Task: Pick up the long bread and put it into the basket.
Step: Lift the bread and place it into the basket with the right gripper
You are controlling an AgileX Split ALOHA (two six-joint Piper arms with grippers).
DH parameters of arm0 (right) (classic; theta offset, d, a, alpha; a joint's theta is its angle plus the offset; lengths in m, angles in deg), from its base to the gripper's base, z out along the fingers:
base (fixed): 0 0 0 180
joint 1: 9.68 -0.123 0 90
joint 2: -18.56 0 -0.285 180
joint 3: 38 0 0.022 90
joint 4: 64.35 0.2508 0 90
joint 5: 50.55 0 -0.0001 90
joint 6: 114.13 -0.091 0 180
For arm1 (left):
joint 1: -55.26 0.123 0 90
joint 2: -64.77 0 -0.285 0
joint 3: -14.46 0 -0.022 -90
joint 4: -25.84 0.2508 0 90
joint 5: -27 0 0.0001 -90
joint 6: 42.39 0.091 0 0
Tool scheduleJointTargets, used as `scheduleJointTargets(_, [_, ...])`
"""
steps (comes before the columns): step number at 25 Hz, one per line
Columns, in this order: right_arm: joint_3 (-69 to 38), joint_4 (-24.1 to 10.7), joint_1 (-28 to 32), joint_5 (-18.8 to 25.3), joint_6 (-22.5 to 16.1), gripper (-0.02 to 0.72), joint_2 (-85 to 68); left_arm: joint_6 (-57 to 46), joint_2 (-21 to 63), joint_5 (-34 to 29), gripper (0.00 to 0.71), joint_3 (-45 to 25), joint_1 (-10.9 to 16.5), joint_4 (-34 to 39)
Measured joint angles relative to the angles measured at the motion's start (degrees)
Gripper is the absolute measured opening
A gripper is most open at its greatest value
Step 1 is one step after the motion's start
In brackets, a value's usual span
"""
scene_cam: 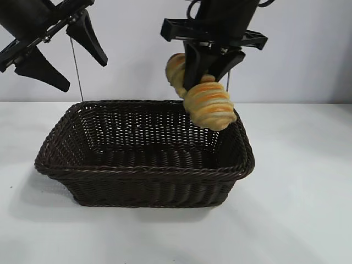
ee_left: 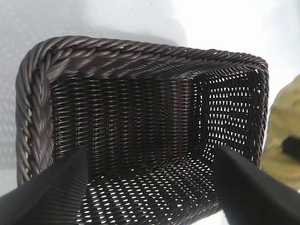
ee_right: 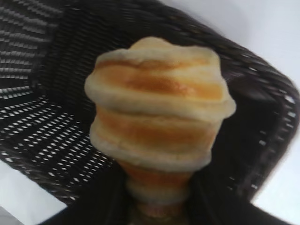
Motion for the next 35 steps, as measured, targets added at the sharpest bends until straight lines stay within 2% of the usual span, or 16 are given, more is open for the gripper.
scheduleJointTargets(14, [0.0,0.1,-0.1,-1.4,0.0,0.249,2.5,0.0,0.0,0.0,0.540,0.0,0.0,0.1])
scheduleJointTargets(16, [0.0,0.1,-0.1,-1.7,0.0,0.279,2.5,0.0,0.0,0.0,0.540,0.0,0.0,0.1])
scheduleJointTargets(23, [0.0,0.1,-0.1,-1.7,0.0,0.488,2.5,0.0,0.0,0.0,0.540,0.0,0.0,0.1])
scheduleJointTargets(25, [0.0,0.1,-0.1,-1.7,0.0,0.526,2.5,0.0,0.0,0.0,0.540,0.0,0.0,0.1])
scheduleJointTargets(29, [0.1,0.1,-0.1,-1.1,0.0,0.547,2.5,0.0,0.0,0.0,0.540,0.0,0.0,0.1])
scheduleJointTargets(35, [3.8,-0.2,-0.1,2.7,0.0,0.549,2.5,0.0,0.0,0.0,0.540,0.0,0.0,0.1])
